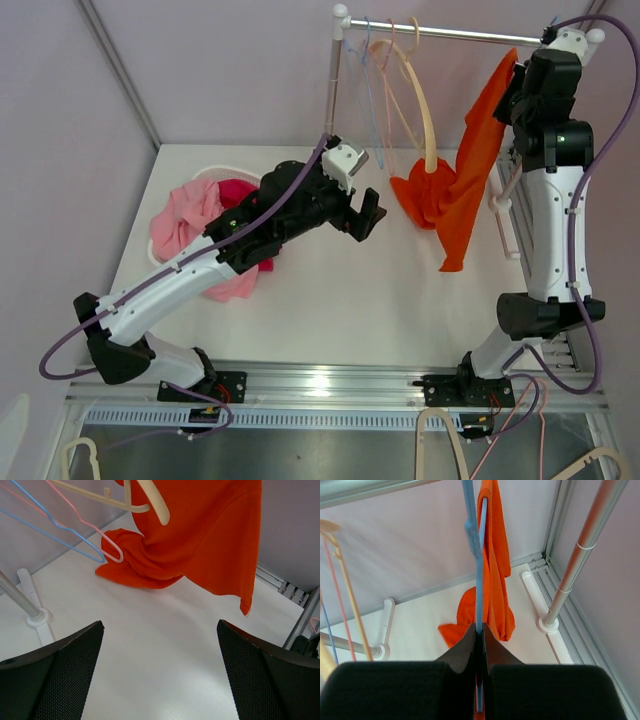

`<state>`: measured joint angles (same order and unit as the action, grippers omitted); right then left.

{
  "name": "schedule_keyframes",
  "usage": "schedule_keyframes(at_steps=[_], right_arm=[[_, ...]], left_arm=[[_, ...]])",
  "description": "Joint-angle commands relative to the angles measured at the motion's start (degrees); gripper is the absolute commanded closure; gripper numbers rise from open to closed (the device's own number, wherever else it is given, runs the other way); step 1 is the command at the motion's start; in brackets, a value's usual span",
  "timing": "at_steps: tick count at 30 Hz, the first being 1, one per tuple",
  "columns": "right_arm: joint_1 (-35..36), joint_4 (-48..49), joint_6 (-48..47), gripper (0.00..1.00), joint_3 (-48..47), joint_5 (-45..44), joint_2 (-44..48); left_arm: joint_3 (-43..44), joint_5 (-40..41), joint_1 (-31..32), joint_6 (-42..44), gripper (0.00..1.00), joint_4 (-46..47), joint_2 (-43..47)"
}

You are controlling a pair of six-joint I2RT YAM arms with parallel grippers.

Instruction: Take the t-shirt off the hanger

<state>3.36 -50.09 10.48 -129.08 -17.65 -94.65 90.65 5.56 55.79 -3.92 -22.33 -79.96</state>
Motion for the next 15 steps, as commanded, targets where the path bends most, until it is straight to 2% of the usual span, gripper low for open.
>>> schedule_keyframes(at_steps=[1, 8, 15], right_arm=[[-1.5, 1.7, -0.2, 1.0, -3.8, 0.9, -3.2], [-2.6, 3.9, -2.6, 1.0, -8.7, 1.3, -8.5], [-6.0, 5.2, -2.9, 1.0, -5.9, 3.4, -9.2]], left_arm=[[-0.5, -0.6, 0.7, 1.3, 0.0, 3.0, -0.1], [-1.4, 1.5, 0.7, 3.1, 0.01, 4.8, 0.1], [-0.4, -1.2, 0.6, 2.6, 0.01, 9.5, -3.7]])
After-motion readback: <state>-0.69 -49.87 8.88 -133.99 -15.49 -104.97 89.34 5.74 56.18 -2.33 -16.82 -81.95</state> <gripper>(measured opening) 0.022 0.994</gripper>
